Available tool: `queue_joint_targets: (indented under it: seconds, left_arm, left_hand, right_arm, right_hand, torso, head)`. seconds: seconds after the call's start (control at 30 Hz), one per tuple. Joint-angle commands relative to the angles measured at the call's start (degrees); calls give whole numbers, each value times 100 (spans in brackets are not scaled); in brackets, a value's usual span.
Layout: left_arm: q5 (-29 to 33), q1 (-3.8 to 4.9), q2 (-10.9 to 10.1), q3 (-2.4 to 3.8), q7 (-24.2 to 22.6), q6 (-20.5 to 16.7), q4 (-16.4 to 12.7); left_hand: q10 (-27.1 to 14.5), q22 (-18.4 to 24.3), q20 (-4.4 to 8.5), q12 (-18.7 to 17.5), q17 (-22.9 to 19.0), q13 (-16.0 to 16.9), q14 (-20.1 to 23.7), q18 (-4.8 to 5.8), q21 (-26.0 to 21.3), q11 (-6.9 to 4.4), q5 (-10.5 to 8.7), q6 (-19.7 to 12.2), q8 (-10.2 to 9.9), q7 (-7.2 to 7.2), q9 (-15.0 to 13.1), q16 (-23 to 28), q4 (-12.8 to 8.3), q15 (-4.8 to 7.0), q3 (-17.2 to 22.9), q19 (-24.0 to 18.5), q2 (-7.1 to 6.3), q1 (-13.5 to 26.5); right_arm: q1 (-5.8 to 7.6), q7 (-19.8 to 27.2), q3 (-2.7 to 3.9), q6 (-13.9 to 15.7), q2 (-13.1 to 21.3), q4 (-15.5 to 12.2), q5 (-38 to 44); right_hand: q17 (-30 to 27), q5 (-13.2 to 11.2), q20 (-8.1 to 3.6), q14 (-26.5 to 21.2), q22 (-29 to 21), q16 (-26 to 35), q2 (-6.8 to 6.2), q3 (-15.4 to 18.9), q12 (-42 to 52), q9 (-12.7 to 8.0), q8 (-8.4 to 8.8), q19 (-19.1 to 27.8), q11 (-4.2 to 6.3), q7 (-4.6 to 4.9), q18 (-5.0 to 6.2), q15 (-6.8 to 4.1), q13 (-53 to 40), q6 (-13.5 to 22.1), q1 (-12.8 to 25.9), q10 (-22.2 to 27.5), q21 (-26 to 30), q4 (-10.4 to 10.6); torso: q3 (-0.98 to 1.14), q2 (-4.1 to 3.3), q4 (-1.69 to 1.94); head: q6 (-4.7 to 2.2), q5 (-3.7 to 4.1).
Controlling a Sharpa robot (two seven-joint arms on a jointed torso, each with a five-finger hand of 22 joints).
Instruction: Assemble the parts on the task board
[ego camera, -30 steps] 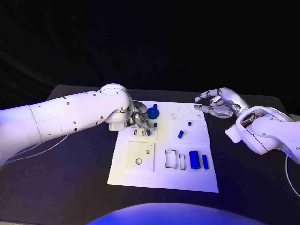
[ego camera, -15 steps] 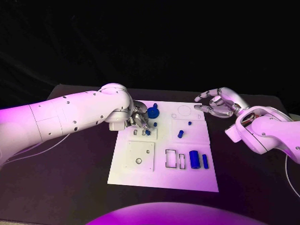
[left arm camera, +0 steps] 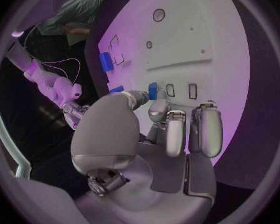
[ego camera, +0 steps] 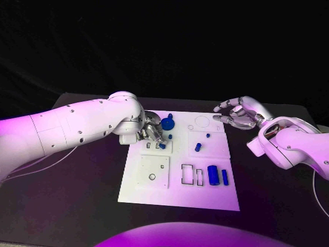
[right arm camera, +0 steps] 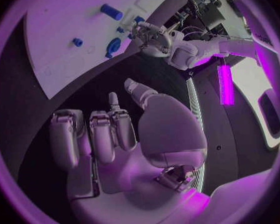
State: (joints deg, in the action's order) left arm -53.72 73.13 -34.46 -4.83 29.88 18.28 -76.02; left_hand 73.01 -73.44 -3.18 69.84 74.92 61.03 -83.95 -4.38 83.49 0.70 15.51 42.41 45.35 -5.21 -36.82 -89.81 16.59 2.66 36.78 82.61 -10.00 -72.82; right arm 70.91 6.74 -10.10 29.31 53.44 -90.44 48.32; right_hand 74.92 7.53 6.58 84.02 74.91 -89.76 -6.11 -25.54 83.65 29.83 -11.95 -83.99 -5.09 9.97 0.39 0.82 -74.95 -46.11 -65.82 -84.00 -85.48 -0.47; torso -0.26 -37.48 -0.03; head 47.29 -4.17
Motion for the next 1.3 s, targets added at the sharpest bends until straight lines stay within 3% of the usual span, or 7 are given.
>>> queue_joint_targets:
  seconds: [0.03, 0.1, 0.23, 0.63, 1.03, 1.3]
  left_arm:
    - [552, 6, -46, 3, -67, -214, -30]
    - [652, 5, -82, 3, -83, -332, -50]
    - [784, 3, -192, 4, -121, -650, -128]
    - [307, -53, -533, 4, -194, -1414, -517]
    - [-530, -115, -631, -8, -108, -1552, -734]
    - [-853, -145, -568, -102, -61, -1514, -751]
  left_hand:
    - [68, 6, 9, -7, 1508, 30, -605, 115, 26, 8, 174, 4, 66, -26, -448, -19, -1139, 18, 1185, 6, -63, 69]
    - [92, -5, 12, 1, 1508, 42, -605, 116, 31, 2, 432, 36, 98, -20, -495, -19, -1215, 23, 1271, 10, -99, 155]
    - [131, -46, 25, 22, 1508, 71, -605, 122, 50, -13, 610, 80, 128, -4, -546, -19, -1304, 36, 1355, 29, -128, 244]
    - [239, -156, 63, 89, 1508, 162, -605, 142, 97, -55, 880, 193, 172, 40, -627, -19, -1417, 74, 1486, 81, -229, 401]
    - [324, -241, 87, 133, 1508, 221, -605, 158, 132, -93, 1080, 267, 198, 79, -680, -19, -1456, 109, 1543, 122, -290, 515]
    - [345, -272, 97, 140, 1508, 233, -605, 163, 144, -105, 1170, 288, 212, 93, -708, -19, -1477, 121, 1561, 137, -305, 556]
  right_arm:
    - [-7, 12, 0, -61, -1, 11, -22]
    - [-7, 14, 0, -57, 1, 17, -30]
    - [-8, 18, 0, -49, 10, 24, -43]
    - [-10, 21, 0, -38, 39, 30, -69]
    - [-15, 15, -1, -41, 44, 35, -74]
    - [-17, 15, -1, -42, 46, 24, -74]
  right_hand:
    - [1508, 17, -4, 598, 1184, -24, 10, 0, 4, 7, -24, -354, 17, -4, 90, -17, -955, 11, 20, -161, 6, 40]
    - [1508, 17, -4, 598, 1184, -24, 10, 0, 4, 7, -24, -354, 17, -4, 90, -17, -955, 11, 20, -161, 6, 40]
    - [1508, 18, -5, 598, 1187, -24, 12, 6, 4, 10, -30, -356, 18, -4, 89, -18, -955, 12, 34, -161, 2, 54]
    - [1508, 20, -6, 598, 1184, -24, 19, 15, 0, 13, -38, -355, 18, -5, 90, -19, -951, 14, 56, -159, 6, 79]
    - [1508, 20, -6, 598, 1184, -24, 19, 15, 0, 13, -38, -355, 18, -5, 90, -19, -951, 14, 56, -159, 6, 79]
    - [1508, 21, -6, 598, 1183, -24, 19, 16, 0, 14, -40, -354, 19, -5, 90, -19, -951, 16, 59, -160, 8, 83]
  torso:
    - [1, -3, 4]
    - [1, -1, 3]
    - [6, -1, 3]
    - [8, 5, 15]
    - [8, 5, 0]
    - [7, -3, -6]
  head:
    - [-6, -1]
    - [-4, -9]
    - [-5, -7]
    - [9, -7]
    - [23, -52]
    - [24, -78]
